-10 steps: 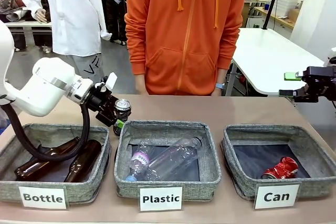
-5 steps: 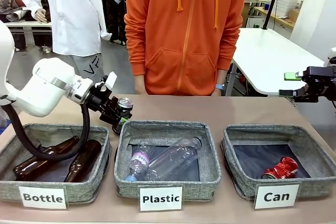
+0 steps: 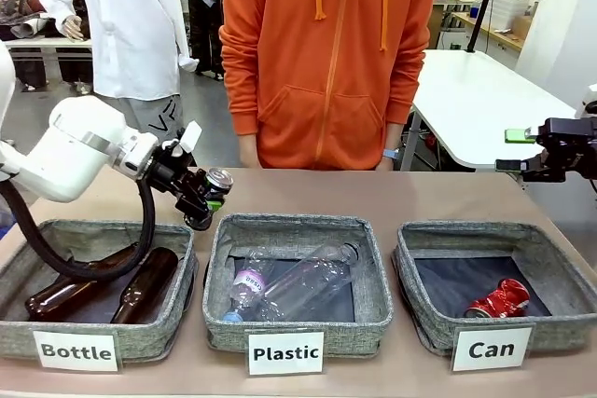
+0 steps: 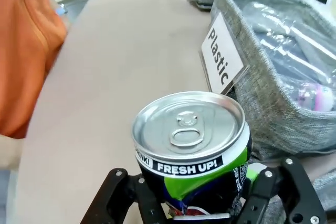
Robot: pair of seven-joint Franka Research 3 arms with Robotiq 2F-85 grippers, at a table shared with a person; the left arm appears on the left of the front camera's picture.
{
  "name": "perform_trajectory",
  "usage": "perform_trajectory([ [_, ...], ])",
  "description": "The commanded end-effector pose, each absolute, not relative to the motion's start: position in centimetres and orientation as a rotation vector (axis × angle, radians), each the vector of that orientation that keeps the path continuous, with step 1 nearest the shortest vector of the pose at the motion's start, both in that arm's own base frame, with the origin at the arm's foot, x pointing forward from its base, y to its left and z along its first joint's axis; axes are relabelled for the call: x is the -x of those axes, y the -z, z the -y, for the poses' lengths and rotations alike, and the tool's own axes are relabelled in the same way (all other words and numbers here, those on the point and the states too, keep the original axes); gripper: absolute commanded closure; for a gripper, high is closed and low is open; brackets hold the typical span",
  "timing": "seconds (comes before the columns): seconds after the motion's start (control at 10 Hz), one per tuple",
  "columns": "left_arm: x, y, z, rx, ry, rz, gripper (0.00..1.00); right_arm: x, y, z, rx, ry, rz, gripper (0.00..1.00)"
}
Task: Sort the can waste into the basket.
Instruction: Pick up the can waste from the table and place it in the right Fabric basket.
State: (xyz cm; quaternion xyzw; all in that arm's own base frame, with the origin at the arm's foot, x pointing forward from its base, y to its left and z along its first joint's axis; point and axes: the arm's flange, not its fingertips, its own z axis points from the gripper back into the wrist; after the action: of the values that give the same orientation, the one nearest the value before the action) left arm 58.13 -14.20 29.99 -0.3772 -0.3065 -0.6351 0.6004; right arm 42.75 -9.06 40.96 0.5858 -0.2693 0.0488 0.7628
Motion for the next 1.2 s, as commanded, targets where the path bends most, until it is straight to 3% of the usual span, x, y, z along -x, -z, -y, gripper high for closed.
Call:
perform_trajectory([
  [0.0, -56.4, -33.1, 12.1, 0.884, 1.462, 0.758, 1.00, -42.8, -41.1, 9.1, -1.270, -0.122, 0.606, 0.00],
  [0.2, -54.0, -38.3, 7.8, 0.946, 1.371, 0.839, 1.00, -42.8, -41.1, 9.1, -1.270, -0.122, 0.606, 0.00],
  [0.4, -50.7, -42.0, 3.3, 1.011, 1.378, 0.797, 1.00, -42.8, -41.1, 9.1, -1.270, -0.122, 0.606, 0.00],
  [0.6, -46.0, -44.0, -0.1, 1.092, 1.461, 0.773, 1.00, -42.8, -41.1, 9.1, -1.270, -0.122, 0.606, 0.00],
  [0.7, -44.1, -43.9, -1.0, 1.100, 1.437, 0.843, 1.00, -42.8, -41.1, 9.1, -1.270, -0.122, 0.606, 0.00],
  [0.8, -48.0, -44.1, 0.4, 1.062, 1.411, 0.793, 1.00, -42.8, -41.1, 9.1, -1.270, -0.122, 0.606, 0.00],
  [1.1, -48.0, -44.1, 0.4, 1.062, 1.411, 0.793, 1.00, -42.8, -41.1, 9.1, -1.270, -0.122, 0.606, 0.00],
])
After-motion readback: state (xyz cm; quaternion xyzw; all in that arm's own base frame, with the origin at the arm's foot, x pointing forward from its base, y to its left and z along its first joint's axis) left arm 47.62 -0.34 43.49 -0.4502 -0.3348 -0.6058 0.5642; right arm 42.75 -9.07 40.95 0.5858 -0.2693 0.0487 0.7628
